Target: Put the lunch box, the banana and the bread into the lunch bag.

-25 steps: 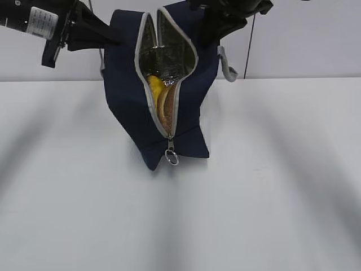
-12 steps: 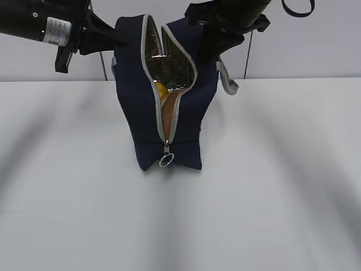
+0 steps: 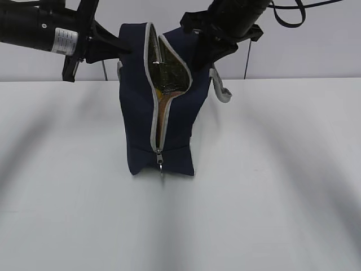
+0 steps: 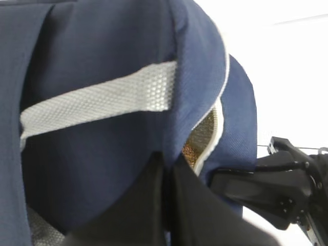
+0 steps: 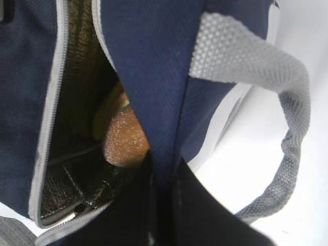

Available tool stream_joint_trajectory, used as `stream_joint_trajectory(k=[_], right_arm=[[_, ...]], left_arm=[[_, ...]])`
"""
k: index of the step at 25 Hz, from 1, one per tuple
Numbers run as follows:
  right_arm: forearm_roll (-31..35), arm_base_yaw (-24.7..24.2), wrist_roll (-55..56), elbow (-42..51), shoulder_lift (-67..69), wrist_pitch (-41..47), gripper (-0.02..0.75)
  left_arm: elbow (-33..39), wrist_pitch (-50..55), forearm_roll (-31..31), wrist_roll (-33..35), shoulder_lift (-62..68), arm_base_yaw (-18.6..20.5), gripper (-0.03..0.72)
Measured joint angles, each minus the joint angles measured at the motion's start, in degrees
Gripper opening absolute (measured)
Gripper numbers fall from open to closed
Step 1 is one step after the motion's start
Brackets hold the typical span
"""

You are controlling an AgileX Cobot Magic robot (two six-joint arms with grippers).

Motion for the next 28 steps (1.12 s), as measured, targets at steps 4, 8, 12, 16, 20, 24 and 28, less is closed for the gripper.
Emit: stream_joint_trajectory(k=[4,8,12,16,20,24,28], right_arm=[[0.2,0.0,0.1,0.0,0.0,0.0,-0.013],[1.6,0.0,0.1,0.0,0.8,0.0,-0.013],[2.8,0.0,0.1,0.0,3.1,-0.3,-0.011],[2.9,0.0,0.1,0.0,3.7,-0.6,-0.011],[3.0,0.0,0.1,0.0,3.7,-0.6,-0.008],[3.0,0.0,0.4,0.0,3.7,-0.6,0.005],[3.1,0.0,0.6,0.0,3.7,-0.6,0.136]], left_arm=[[0.0,0.2,0.2,0.0,0.0,0.0,0.001],[-0.1,0.5,3.5,0.0,0.0,0.0,0.003],[-0.1,0.6,6.3,0.1,0.0,0.0,0.006],[-0.1,0.6,7.3,0.1,0.1,0.0,0.008],[-0.1,0.6,7.8,0.1,0.1,0.0,0.013],[-0.1,0.6,7.9,0.1,0.1,0.0,0.028],[-0.1,0.7,8.4,0.2,0.1,0.0,0.137]])
